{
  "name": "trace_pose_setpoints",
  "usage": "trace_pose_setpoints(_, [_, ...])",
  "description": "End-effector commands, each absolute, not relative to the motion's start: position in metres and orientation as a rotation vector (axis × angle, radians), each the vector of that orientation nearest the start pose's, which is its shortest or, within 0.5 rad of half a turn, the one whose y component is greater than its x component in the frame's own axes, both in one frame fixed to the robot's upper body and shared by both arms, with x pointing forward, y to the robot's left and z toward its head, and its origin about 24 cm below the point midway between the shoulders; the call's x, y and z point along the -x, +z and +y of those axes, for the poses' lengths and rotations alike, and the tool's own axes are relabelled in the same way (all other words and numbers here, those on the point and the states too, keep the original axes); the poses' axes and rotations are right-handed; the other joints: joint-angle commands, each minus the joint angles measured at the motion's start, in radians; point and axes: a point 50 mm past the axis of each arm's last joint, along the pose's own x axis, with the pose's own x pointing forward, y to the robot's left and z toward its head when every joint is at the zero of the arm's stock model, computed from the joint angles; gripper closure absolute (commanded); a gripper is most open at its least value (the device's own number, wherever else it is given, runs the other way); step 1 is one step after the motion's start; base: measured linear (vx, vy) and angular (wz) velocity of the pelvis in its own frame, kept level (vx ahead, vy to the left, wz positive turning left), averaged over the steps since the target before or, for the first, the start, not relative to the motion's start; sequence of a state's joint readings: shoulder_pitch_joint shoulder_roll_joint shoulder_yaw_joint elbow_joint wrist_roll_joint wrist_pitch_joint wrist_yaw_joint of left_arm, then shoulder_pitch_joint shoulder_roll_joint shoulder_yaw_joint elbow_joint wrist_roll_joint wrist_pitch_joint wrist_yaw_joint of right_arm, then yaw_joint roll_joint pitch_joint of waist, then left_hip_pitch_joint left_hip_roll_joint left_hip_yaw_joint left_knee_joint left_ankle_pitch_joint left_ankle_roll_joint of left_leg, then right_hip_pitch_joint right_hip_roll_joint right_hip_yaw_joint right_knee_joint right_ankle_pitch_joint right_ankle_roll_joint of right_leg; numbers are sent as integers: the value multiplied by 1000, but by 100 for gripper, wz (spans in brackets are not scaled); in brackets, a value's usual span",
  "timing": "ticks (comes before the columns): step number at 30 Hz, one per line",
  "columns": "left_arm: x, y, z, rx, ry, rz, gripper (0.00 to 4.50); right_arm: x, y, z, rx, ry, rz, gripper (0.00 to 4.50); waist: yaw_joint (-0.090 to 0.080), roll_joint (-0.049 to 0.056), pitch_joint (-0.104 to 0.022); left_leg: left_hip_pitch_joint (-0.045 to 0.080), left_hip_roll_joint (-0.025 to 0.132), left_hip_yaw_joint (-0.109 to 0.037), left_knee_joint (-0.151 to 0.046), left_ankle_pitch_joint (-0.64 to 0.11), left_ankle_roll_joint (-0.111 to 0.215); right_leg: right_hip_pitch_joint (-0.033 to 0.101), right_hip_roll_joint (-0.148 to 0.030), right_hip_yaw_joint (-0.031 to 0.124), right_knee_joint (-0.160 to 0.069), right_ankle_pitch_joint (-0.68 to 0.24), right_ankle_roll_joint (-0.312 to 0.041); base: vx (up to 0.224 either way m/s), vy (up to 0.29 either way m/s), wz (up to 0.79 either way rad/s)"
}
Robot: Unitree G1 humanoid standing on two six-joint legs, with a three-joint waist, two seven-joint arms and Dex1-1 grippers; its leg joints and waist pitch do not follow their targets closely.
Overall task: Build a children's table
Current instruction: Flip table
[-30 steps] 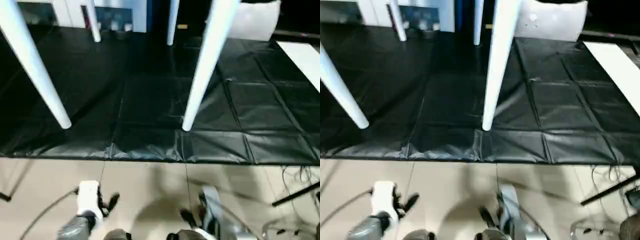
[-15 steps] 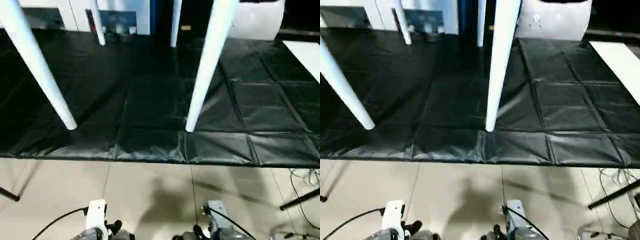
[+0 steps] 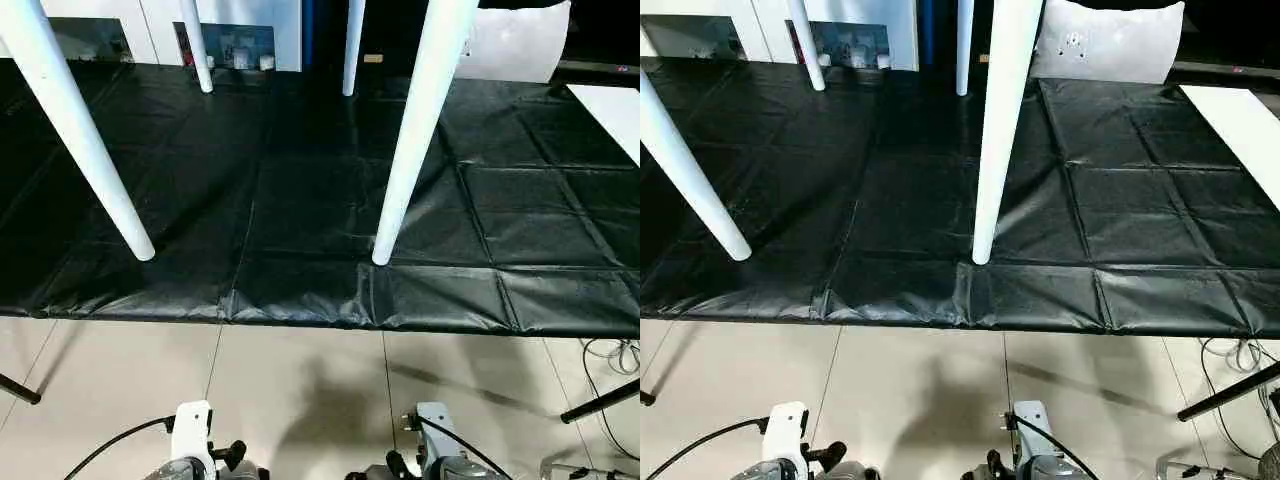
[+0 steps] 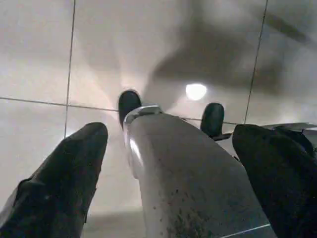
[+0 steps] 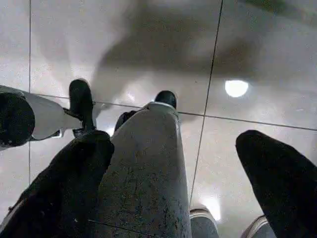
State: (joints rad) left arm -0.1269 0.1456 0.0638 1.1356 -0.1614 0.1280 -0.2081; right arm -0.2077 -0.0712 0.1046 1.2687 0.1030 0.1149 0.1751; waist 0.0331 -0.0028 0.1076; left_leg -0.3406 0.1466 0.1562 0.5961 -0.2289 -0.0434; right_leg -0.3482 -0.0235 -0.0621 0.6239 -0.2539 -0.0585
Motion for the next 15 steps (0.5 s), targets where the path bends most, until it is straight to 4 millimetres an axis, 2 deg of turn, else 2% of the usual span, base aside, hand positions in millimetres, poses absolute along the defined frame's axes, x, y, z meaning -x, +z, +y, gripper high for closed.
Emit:
trace_pose_setpoints(1, [-137,-155,194,174,10,1164,4,-139,-160,-156,-36,169,1240,0,1,7,-40,-7,114,-40,-83,-154,76,23,-167,89,-97,-149,-242,0,0,0])
trace_pose_setpoints(4, [-137,-155,194,174,10,1164,4,-139,-160,-156,-36,169,1240,0,1,7,-38,-6,115,-41,-86,-174,66,21,-167,91,-101,-187,-235,0,0,0])
trace_pose_setpoints(15, [-137,-155,194,174,10,1164,4,-139,-160,-156,-36,169,1240,0,0,6,-39,-8,116,-40,-88,-154,75,21,-167,90,-99,-152,-237,0,0,0])
